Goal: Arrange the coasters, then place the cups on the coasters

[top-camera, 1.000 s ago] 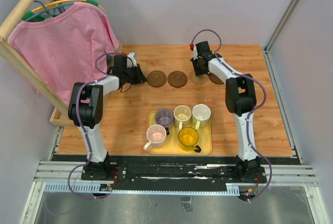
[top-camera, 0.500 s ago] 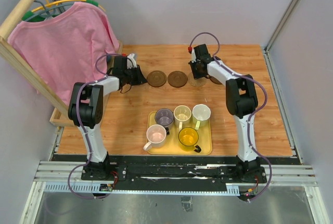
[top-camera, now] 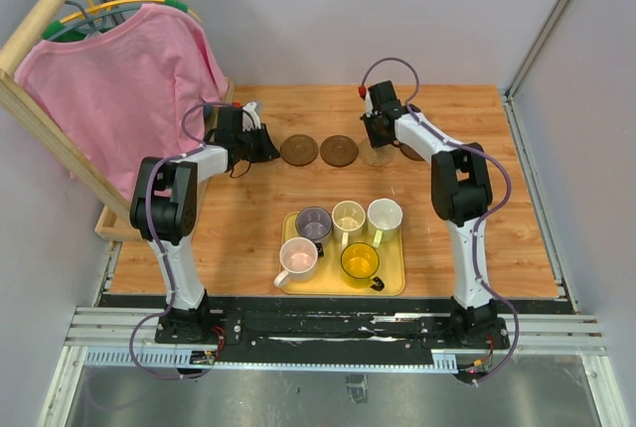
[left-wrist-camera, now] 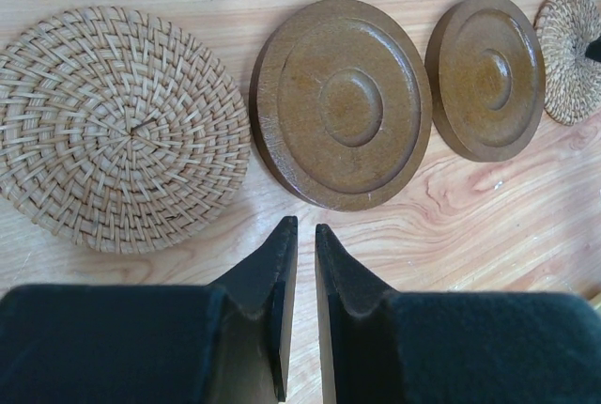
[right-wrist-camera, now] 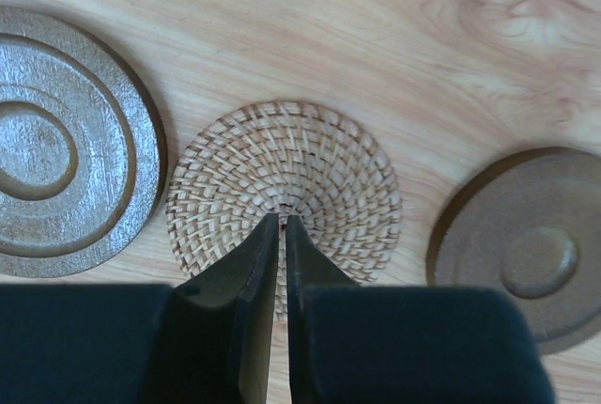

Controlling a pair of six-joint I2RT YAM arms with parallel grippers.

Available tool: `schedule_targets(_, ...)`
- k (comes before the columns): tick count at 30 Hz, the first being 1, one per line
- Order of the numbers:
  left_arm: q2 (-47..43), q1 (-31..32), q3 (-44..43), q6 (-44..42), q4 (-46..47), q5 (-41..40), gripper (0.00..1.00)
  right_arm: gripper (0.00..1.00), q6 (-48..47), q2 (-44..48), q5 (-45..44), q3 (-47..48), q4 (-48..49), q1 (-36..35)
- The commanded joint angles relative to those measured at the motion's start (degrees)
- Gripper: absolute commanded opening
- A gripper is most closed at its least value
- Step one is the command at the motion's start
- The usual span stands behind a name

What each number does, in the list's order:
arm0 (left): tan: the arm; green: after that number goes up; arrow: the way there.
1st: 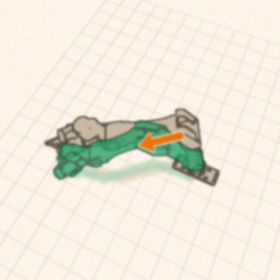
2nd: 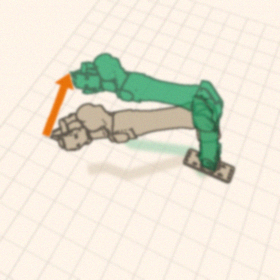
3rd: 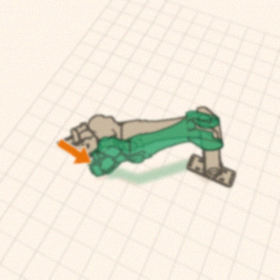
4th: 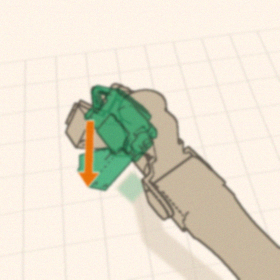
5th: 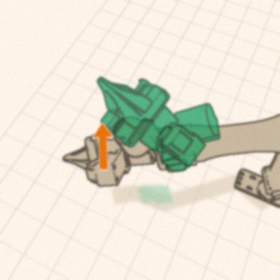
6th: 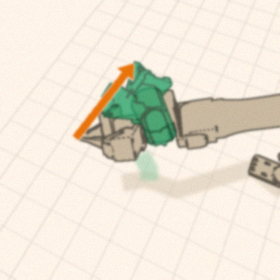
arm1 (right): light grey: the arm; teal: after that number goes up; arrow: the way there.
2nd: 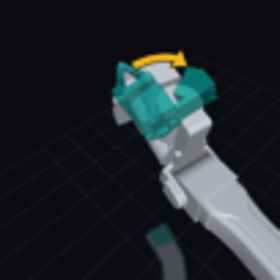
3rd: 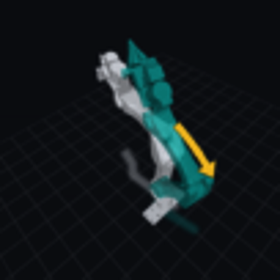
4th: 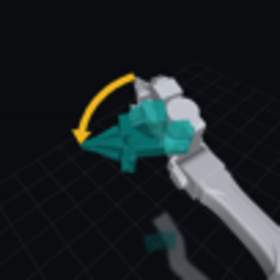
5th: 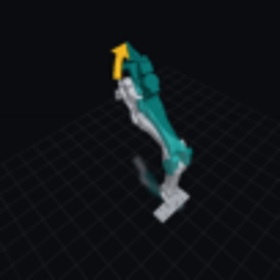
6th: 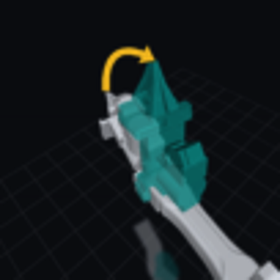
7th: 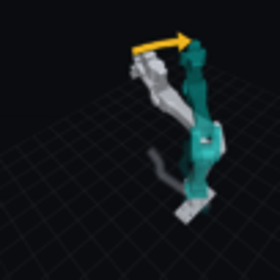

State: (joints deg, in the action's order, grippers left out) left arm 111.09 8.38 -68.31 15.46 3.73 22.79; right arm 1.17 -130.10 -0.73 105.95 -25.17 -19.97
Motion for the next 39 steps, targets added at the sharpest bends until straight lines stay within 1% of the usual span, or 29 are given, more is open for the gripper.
schedule_targets(1, -2.15, 0.23, -0.51, -0.71, 0.00, -0.17, 0.18, 0.09, -1.39, 5.38, -4.42, 1.89, -0.20, 0.04)
schedule_targets(8, -3.78, 0.23, 0.75, -0.99, 0.59, -1.33, 0.18, 0.10, 0.78, 7.51, -5.49, -1.11, 0.29, 5.59)
schedule_targets(13, -3.11, 0.23, -0.18, -1.66, 0.16, -3.25, 0.18, 0.09, 1.97, 7.85, -3.41, -4.08, 0.81, 10.08)
schedule_targets(17, -1.97, 0.23, -1.30, -1.18, 0.40, -2.17, 0.18, 0.09, 1.99, 6.77, -1.97, -5.06, 1.46, 12.17)
schedule_targets(29, -0.61, 0.23, 0.12, -0.79, 1.15, -0.84, 0.18, 0.07, 2.49, 1.43, 1.32, -5.00, 1.97, 14.31)
schedule_targets(34, -0.69, 0.23, 0.35, -0.70, 1.22, -0.55, 0.18, 0.07, 4.16, 2.37, 1.60, -5.98, -0.04, 14.69)
schedule_targets(39, -0.77, 0.23, 0.55, -0.37, 1.28, -0.10, 0.18, 0.07, 6.14, 4.33, 1.60, -9.57, -1.74, 14.69)
